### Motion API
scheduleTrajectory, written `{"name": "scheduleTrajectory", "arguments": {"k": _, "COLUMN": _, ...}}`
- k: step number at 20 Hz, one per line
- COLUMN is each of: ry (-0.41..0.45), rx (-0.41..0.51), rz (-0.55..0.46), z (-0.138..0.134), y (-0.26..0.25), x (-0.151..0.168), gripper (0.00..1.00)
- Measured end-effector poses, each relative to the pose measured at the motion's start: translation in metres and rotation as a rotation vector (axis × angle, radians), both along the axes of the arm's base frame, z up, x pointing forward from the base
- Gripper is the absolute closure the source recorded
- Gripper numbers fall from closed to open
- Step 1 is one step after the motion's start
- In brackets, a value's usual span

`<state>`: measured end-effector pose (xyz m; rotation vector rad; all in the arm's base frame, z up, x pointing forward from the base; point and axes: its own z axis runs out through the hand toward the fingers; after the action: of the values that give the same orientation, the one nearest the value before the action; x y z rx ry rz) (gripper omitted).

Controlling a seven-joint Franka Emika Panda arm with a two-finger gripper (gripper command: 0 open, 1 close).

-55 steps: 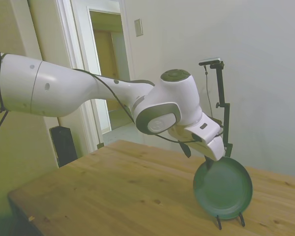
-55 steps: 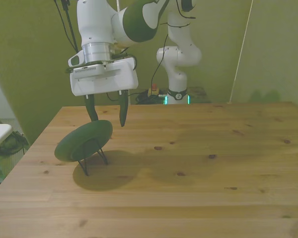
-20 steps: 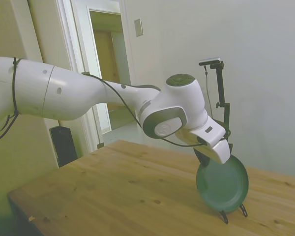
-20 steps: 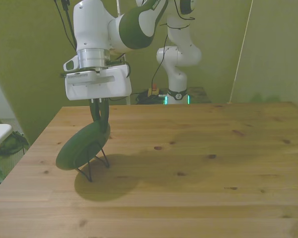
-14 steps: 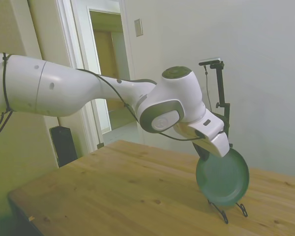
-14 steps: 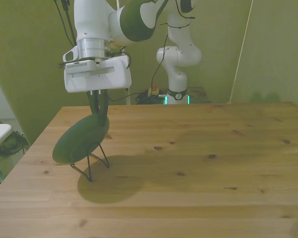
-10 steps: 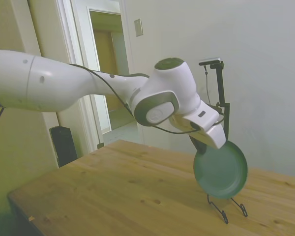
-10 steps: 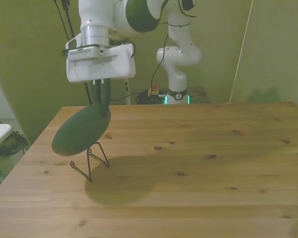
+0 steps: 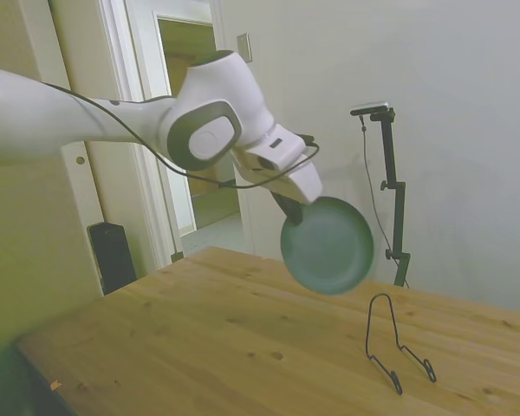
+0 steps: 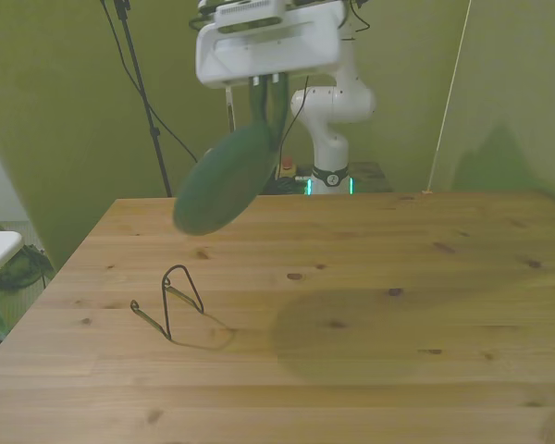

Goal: Unload the plate

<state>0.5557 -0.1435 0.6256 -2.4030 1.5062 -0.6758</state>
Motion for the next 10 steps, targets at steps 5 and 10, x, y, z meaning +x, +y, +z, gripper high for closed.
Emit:
{"name": "scheduleTrajectory", "arguments": {"k": 5, "ry": 0.167, "rx": -0.040, "rz": -0.130, "z": -0.045, "y": 0.067, "x": 0.069, "gripper": 1.00}}
{"name": "scheduleTrajectory", "arguments": {"k": 10, "ry": 0.369, "rx": -0.053, "rz": -0.187, "z": -0.106, "y": 0.121, "x": 0.128, "gripper": 1.00}}
